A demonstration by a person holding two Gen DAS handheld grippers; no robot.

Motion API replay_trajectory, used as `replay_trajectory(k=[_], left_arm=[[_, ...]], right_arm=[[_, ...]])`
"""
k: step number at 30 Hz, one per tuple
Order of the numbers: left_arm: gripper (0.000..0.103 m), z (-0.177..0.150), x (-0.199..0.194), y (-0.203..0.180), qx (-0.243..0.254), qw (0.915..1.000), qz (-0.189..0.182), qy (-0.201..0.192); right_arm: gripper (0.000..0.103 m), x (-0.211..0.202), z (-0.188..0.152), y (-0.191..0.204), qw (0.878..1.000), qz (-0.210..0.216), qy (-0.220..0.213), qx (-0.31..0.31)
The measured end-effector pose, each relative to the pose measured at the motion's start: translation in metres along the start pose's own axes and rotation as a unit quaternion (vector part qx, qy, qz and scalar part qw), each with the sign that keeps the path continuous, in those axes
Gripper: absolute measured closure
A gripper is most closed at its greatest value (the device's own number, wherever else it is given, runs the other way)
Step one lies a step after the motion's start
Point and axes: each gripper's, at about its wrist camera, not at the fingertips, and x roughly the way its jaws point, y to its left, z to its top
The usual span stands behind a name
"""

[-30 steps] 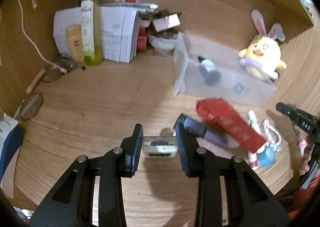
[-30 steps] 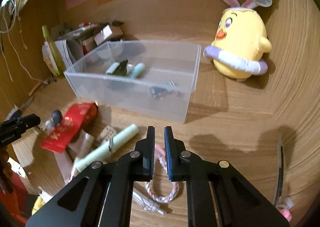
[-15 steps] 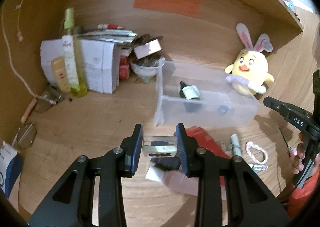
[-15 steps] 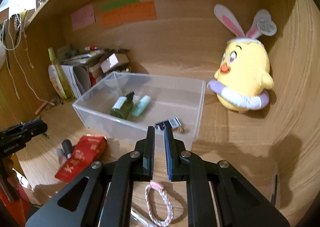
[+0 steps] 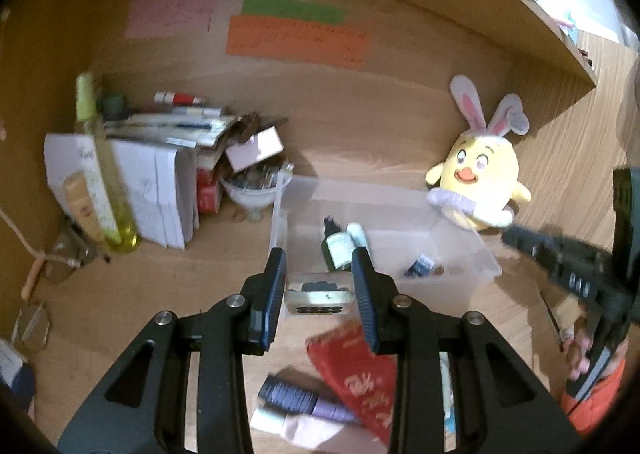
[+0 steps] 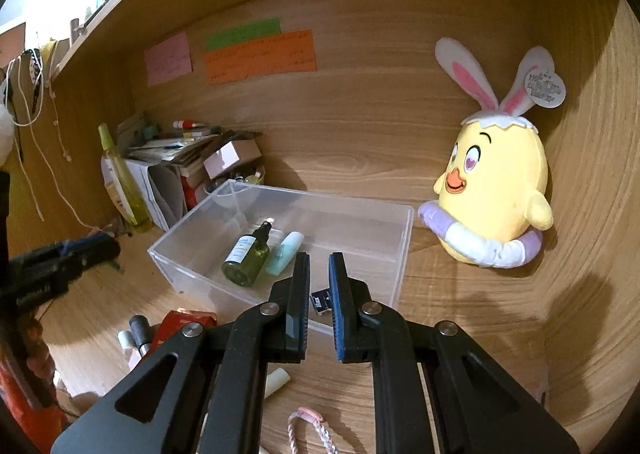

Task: Organize objects
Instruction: 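Place the small box into the bin with the left tool while the right tool holds the braided cord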

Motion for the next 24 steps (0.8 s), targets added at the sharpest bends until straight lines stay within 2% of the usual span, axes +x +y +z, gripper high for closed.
replay_trajectory(k=[4, 8, 9, 19, 24], left_arm=[[0.070, 0.017, 0.010, -0.003, 0.008, 1.0000, -0.001, -0.005], [0.070, 0.029, 0.027, -0.004, 0.008, 0.9999, -0.007, 0.004], [0.070, 0.031, 0.030, -0.005, 0.009, 0.9999, -0.005, 0.005], [0.070, 0.039, 0.078, -0.001, 0.001, 0.9989, -0.001, 0.046], [0.070, 0.037, 0.104, 0.003, -0.006, 0.9975, 0.000, 0.070]], right_arm=[[0.092, 0.003, -0.017, -0.001, 1.000, 0.010, 0.030, -0.001], [0.073, 0.006, -0.045, -0.003, 0.998, -0.002, 0.065, -0.009], [0.072, 0.007, -0.051, -0.004, 0.997, -0.003, 0.074, -0.010], [0.072, 0.035, -0.093, -0.004, 0.988, 0.014, 0.152, -0.013], [0.073, 0.043, -0.096, 0.001, 0.987, 0.015, 0.161, -0.024]])
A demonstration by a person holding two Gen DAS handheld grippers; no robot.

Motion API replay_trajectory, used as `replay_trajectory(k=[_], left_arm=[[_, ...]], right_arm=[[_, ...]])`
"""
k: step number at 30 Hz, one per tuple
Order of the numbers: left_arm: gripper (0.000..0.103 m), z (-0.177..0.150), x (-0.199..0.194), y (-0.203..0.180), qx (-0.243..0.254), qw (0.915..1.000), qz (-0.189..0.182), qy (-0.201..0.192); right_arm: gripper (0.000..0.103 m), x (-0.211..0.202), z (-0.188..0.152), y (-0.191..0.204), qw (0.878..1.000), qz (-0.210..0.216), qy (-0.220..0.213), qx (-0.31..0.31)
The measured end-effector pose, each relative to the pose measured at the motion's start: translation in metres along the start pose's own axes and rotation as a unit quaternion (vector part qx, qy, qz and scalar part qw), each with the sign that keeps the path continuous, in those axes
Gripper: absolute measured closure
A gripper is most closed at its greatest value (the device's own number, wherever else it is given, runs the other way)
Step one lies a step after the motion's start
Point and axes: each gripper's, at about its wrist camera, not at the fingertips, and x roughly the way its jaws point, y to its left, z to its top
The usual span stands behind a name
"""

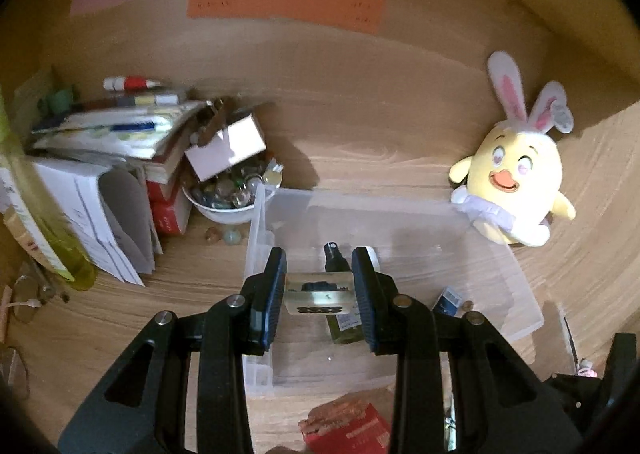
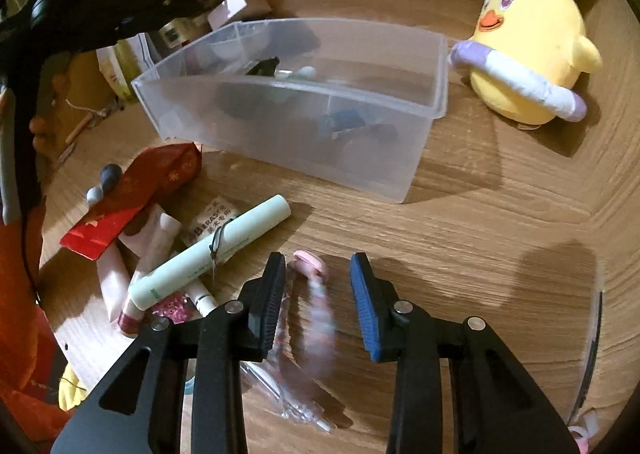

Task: Organize objects
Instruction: 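Place the small box into the bin with the left tool while the right tool holds the braided cord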

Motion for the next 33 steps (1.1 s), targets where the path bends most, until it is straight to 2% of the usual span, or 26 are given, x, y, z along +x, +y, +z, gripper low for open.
replay_trajectory(k=[1, 3, 13, 21, 28, 33], left_arm=[[0.070, 0.000, 0.004, 0.001, -0.002, 1.0000, -0.001, 0.005], [0.070, -0.001, 0.013, 0.001, -0.003, 0.9999, -0.002, 0.015], [0.070, -0.013, 0.031, -0.002, 0.010, 0.9989, 0.007, 0.045], [0.070, -0.018, 0.031, -0.012, 0.034, 0.9980, 0.013, 0.051], [0.069, -0.022, 0.017, -0.014, 0.044, 0.9981, 0.008, 0.044], [0.062, -0.029, 0.007, -0.010, 0.041, 0.9982, 0.002, 0.044]], right_arm=[[0.075, 0.000, 0.000, 0.001, 1.000, -0.005, -0.001, -0.003], [0.089, 0.000, -0.001, 0.003, 1.000, -0.005, -0.003, -0.008], [0.089, -0.033, 0.007, -0.008, 0.998, -0.018, -0.062, 0.016], [0.089, -0.057, 0.046, -0.013, 0.992, -0.029, -0.119, 0.020], [0.089, -0.050, 0.080, -0.009, 0.991, -0.036, -0.128, 0.007], [0.089, -0.032, 0.100, -0.007, 0.993, -0.039, -0.114, -0.001]])
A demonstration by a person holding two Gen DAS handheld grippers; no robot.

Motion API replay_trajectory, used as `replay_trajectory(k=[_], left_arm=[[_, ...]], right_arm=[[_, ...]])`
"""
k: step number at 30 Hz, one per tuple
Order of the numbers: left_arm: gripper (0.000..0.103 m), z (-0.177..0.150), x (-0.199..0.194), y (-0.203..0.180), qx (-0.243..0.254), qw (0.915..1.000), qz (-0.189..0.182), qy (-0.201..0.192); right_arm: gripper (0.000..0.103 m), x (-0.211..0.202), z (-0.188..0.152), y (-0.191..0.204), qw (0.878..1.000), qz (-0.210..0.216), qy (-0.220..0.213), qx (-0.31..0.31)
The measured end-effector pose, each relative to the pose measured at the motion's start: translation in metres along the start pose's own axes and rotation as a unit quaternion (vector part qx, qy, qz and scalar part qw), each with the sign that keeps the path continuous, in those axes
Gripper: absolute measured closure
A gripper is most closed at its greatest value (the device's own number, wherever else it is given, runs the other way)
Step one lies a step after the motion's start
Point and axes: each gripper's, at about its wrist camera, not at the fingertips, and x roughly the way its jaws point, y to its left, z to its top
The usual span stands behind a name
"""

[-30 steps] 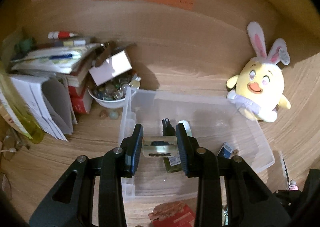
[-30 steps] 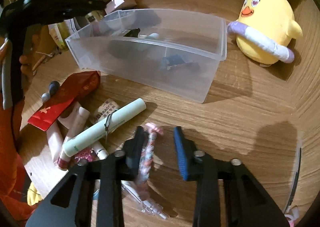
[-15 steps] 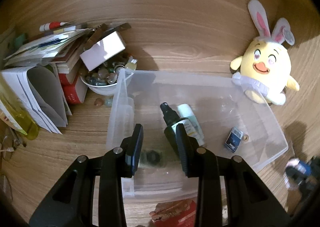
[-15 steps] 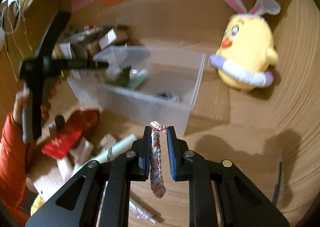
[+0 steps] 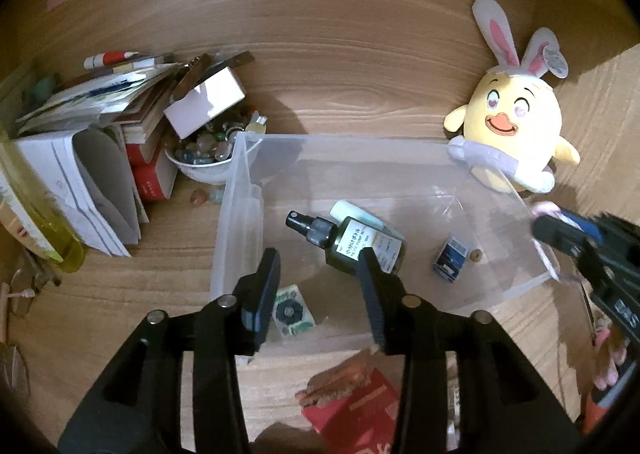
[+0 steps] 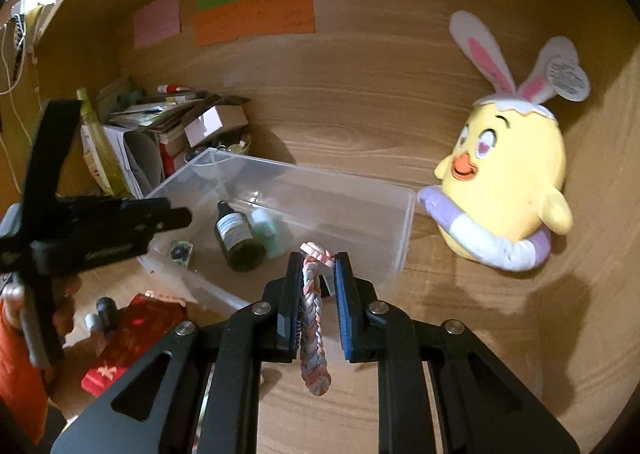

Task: Organize objects
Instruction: 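Place the small box into the bin with the left tool while the right tool holds the braided cord, then lower the braided cord into the bin and open the right tool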

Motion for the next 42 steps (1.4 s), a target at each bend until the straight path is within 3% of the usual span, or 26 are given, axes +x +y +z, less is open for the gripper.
replay_trajectory(k=[4, 6, 18, 28, 31, 36, 42], left_arm=[[0.057, -0.006, -0.007, 0.001, 0.002, 1.0000, -0.002, -0.001], [0.050, -0.010, -0.011, 0.001, 0.004, 1.0000, -0.002, -0.002], [0.037, -0.032, -0.044, -0.012, 0.037, 0.9991, 0.002, -0.019], [0.036, -0.056, -0.016, -0.012, 0.023, 0.9966, -0.041, 0.068], [0.036, -0.059, -0.011, -0.019, 0.038, 0.9958, -0.026, 0.079], [0.032, -0.061, -0.003, -0.020, 0.035, 0.9948, -0.019, 0.093], [0.031, -0.063, 0.002, -0.018, 0.012, 0.9939, -0.026, 0.106]], right_arm=[[0.089, 0.013, 0.007, 0.003, 1.000, -0.005, 0.009, -0.006], [0.089, 0.021, 0.011, 0.004, 1.000, -0.003, 0.017, -0.008], [0.089, 0.061, 0.012, 0.003, 0.998, 0.004, 0.063, -0.004], [0.089, 0.070, 0.009, 0.007, 0.997, 0.001, 0.079, -0.013], [0.088, 0.069, 0.008, 0.007, 0.996, 0.006, 0.086, -0.011], [0.075, 0.056, 0.004, 0.008, 0.997, 0.003, 0.074, -0.010], [0.073, 0.029, -0.005, 0.011, 0.998, 0.010, 0.054, -0.006]])
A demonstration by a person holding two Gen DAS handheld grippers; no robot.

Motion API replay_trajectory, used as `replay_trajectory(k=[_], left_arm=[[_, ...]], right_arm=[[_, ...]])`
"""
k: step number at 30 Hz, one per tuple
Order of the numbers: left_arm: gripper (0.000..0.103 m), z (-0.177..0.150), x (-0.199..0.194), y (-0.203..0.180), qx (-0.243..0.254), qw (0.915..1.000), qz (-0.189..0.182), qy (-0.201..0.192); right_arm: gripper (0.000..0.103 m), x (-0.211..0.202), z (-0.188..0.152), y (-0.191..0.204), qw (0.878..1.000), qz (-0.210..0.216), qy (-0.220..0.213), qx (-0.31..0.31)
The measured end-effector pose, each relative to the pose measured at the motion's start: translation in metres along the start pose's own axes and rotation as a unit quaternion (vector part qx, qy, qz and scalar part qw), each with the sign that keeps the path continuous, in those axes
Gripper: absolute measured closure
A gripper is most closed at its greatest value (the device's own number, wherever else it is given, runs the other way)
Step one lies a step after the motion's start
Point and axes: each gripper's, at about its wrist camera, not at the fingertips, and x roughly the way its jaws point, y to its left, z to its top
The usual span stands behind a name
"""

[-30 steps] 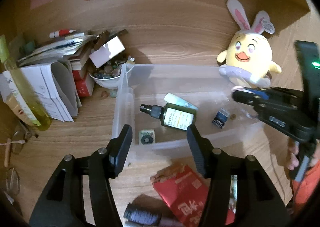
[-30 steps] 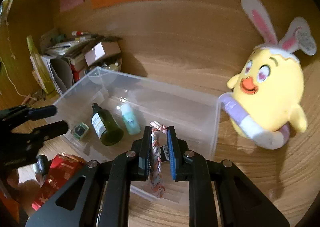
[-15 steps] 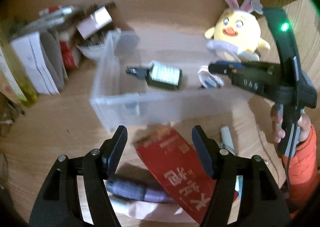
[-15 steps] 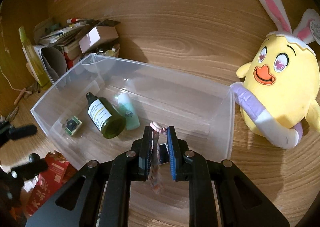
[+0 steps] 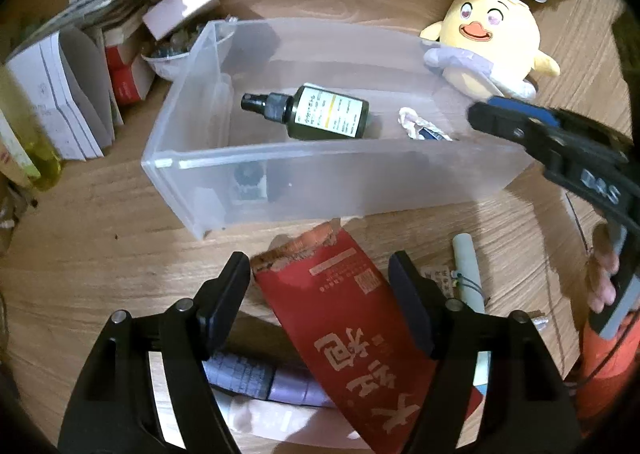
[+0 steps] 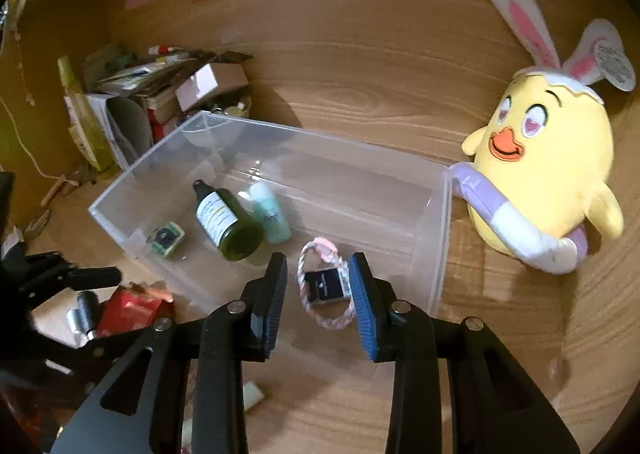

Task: Organize objects
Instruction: 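Lower the braided cord into the bin and open the right tool, then grasp the red printed packet with the left tool while the right tool grasps the pale green tube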

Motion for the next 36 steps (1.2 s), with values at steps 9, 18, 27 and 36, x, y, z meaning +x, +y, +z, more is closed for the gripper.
replay_trajectory(k=[9, 18, 27, 36], left_arm=[[0.031, -0.007, -0.007, 0.004, 0.011, 0.9997, 0.020, -0.010], [0.032, -0.015, -0.011, 0.015, -0.002, 0.9997, 0.015, -0.020], [0.041, -0.016, -0.011, 0.021, -0.020, 0.9993, -0.001, -0.032], [0.042, -0.015, -0.009, 0.018, -0.008, 0.9990, -0.004, -0.043]], right_arm=[[0.068, -0.040, -0.027, 0.002, 1.000, 0.012, -0.023, 0.015], [0.068, -0.053, -0.072, 0.014, 0.999, 0.040, 0.013, 0.009], [0.068, -0.031, -0.081, 0.024, 0.994, 0.085, 0.050, 0.039], [0.066, -0.001, -0.076, 0.030, 0.989, 0.101, 0.082, 0.064]])
